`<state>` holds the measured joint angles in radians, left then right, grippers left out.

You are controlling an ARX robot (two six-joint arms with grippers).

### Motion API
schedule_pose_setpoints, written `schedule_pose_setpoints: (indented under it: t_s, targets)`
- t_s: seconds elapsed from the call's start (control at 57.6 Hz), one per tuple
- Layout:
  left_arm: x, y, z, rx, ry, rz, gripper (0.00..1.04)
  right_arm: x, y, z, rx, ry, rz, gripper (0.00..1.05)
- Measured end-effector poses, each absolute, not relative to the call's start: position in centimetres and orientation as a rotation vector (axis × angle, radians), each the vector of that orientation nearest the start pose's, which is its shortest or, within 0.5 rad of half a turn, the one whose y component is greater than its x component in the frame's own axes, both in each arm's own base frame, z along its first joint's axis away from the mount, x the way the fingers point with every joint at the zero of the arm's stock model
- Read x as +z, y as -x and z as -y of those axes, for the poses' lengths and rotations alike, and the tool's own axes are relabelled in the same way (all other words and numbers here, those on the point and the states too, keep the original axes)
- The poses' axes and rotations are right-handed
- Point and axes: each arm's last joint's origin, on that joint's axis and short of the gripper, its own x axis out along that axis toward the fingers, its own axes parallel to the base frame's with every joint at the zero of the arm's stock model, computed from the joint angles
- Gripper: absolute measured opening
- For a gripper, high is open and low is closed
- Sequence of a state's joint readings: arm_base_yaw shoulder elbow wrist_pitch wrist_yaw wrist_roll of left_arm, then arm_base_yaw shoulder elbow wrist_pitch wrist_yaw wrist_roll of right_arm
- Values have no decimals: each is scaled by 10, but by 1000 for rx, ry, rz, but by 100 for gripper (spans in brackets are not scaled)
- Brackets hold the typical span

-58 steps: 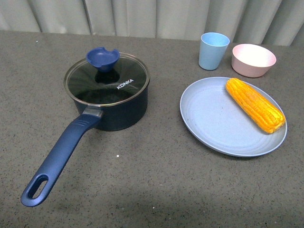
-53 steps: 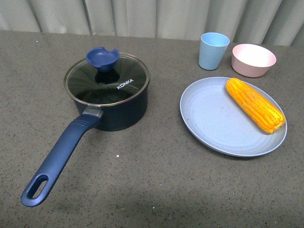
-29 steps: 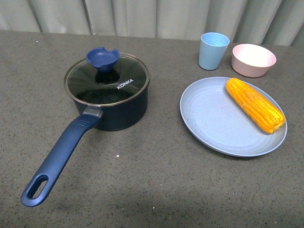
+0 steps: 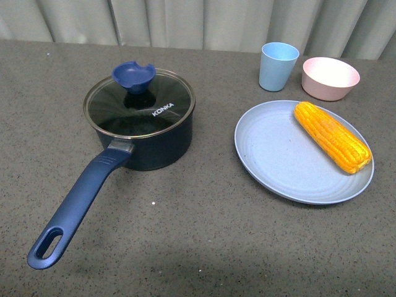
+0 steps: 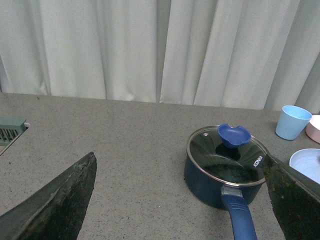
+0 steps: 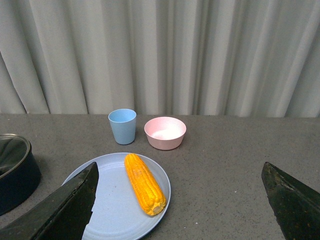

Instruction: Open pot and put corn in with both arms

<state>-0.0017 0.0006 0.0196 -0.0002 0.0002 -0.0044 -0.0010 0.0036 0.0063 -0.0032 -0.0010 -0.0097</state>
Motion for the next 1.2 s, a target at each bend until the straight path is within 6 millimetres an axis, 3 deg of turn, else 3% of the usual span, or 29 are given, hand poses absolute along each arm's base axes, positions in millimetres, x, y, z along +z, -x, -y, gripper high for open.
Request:
schedule_pose_setpoints:
  t_s: [0.799, 0.869, 0.938, 1.077, 1.199]
  targets:
    - [170, -96, 0, -2, 4, 19, 98, 165, -98, 0, 0, 10, -1, 95]
    - [167, -98, 1, 133, 52, -70, 98, 165, -98, 0, 0, 10, -1, 95]
    - [161, -104, 0, 266, 82, -139, 98, 165, -98, 0, -1, 10, -1, 95]
    - [166, -123, 2, 266, 131, -113, 98, 165, -98, 0, 0, 10, -1, 95]
    - [176, -169, 7, 193, 156, -67, 98, 165, -98, 0, 0, 10, -1, 95]
